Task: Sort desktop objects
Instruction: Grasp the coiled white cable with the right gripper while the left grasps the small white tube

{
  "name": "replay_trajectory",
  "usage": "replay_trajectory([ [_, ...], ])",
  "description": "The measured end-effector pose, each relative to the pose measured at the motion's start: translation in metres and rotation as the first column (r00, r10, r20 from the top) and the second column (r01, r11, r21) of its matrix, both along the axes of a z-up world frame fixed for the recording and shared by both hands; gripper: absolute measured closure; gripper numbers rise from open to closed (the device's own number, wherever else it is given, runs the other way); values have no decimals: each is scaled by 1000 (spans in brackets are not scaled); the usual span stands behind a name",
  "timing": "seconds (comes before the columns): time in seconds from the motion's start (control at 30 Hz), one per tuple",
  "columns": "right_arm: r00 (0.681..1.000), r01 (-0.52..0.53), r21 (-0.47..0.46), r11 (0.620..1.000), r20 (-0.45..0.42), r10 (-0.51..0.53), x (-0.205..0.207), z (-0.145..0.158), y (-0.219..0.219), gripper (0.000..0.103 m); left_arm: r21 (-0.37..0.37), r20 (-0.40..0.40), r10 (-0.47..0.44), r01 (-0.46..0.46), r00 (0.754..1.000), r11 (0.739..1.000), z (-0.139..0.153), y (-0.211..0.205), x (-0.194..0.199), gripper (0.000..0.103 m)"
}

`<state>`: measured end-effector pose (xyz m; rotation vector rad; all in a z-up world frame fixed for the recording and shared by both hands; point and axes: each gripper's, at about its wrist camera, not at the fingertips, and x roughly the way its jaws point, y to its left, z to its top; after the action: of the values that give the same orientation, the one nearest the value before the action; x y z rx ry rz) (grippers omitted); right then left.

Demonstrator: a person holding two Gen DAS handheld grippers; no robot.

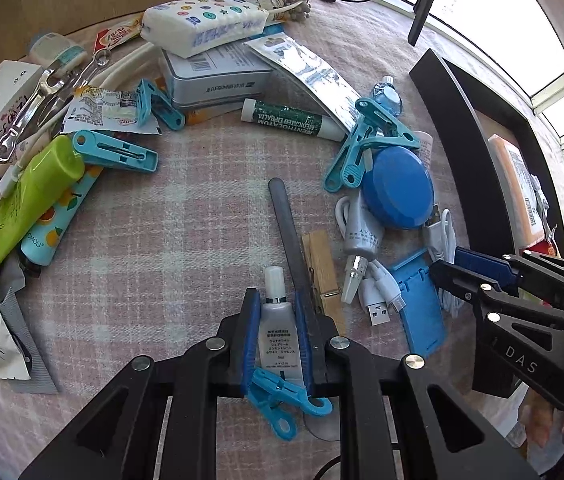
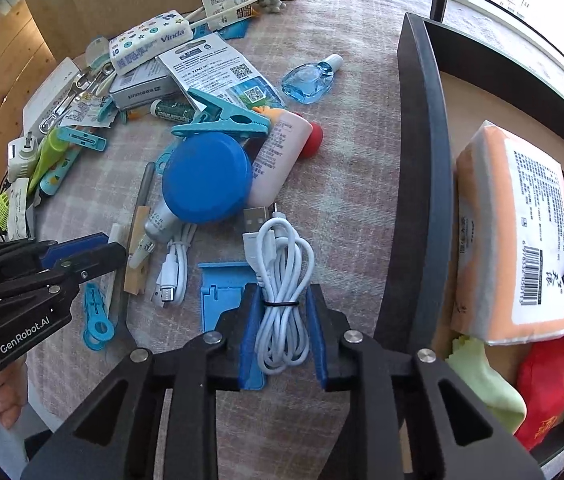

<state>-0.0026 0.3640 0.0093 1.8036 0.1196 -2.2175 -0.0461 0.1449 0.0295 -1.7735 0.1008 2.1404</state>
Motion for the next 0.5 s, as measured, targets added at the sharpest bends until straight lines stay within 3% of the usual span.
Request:
replay_trajectory([
  [0.1,1000,-4,11,1000,-14,4,-1,0,-7,83,10,3,4,-4,1000,1000,2,1,2,87],
  [0.27,999,33,-67,997,-1,-33,-3,5,1,84,40,-7,26,-26,1000,999,15,-8,1,87],
  [0.5,995,75,-124,989,-54,-82,0,31,18,84,87,-53,18,-13,998,996,46,-5,0,87],
])
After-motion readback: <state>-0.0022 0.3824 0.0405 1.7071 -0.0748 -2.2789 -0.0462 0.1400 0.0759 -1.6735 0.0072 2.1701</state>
